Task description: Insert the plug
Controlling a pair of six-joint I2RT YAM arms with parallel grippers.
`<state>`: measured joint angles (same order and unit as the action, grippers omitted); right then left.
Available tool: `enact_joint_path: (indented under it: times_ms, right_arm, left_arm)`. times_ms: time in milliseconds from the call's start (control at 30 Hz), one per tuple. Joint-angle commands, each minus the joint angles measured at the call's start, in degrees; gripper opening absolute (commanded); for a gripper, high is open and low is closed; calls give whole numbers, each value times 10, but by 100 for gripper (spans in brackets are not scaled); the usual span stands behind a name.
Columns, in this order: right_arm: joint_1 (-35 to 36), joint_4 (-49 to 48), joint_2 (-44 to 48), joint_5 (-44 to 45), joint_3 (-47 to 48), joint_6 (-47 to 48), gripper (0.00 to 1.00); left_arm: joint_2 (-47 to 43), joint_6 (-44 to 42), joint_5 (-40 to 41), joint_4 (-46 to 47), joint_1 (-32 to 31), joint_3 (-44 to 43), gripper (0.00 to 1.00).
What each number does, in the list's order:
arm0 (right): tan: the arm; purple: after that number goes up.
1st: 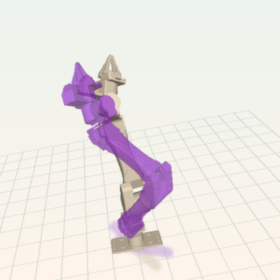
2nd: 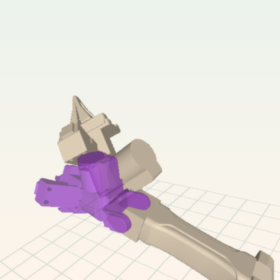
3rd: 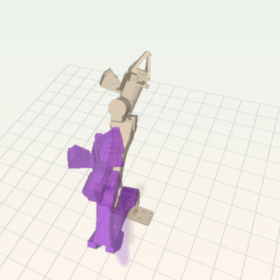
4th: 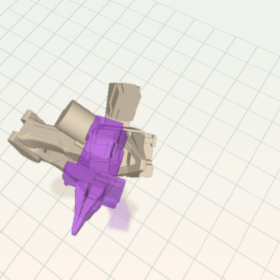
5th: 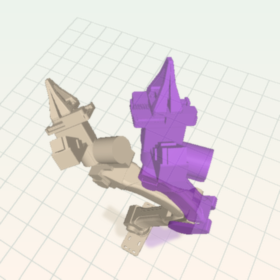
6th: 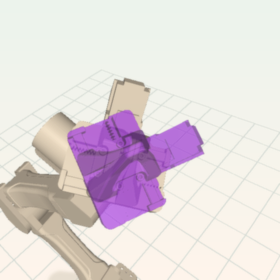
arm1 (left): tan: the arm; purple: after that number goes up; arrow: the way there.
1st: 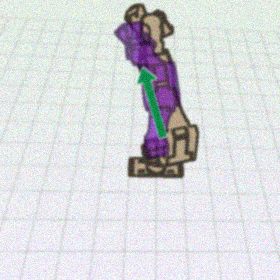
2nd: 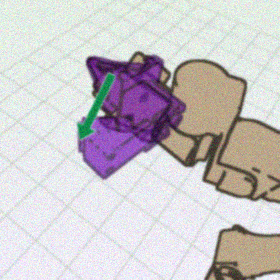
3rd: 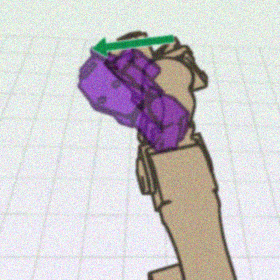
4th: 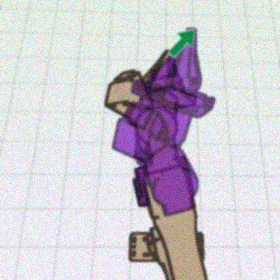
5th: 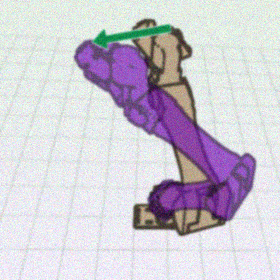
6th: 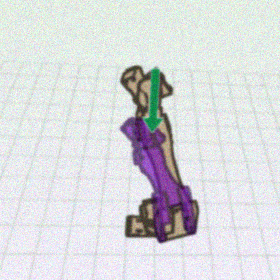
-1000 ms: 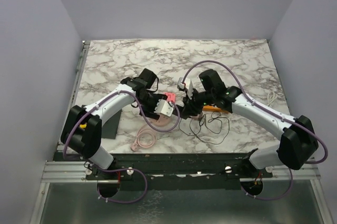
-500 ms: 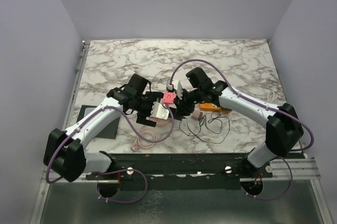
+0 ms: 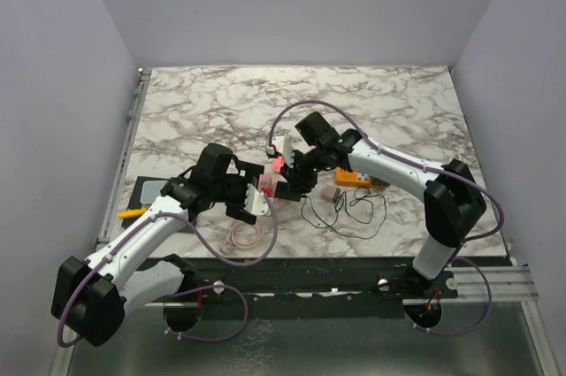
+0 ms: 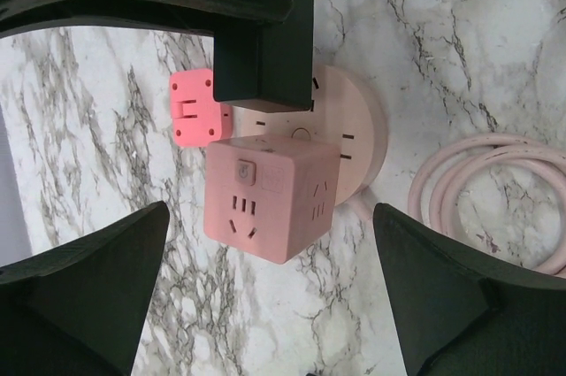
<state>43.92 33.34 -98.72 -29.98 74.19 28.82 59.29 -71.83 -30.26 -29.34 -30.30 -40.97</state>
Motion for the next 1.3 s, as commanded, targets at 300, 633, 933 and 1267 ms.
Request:
enact_joint_path:
  times_ms: [300, 633, 933, 1267]
  right_arm:
    - [15, 8, -40, 38, 32, 11, 1]
    - [22, 5, -48, 45, 36, 6, 1]
    - [24, -2, -58, 70, 36, 12, 1]
    - [27, 11, -65, 97, 46, 25, 1]
  left_arm:
    - [-37, -21, -22, 36, 8, 38, 99]
    - [-39, -41, -25, 36, 8, 47, 99]
    - [-41, -47, -23, 36, 8, 49, 99]
    - [-45, -51, -23, 36, 8, 54, 99]
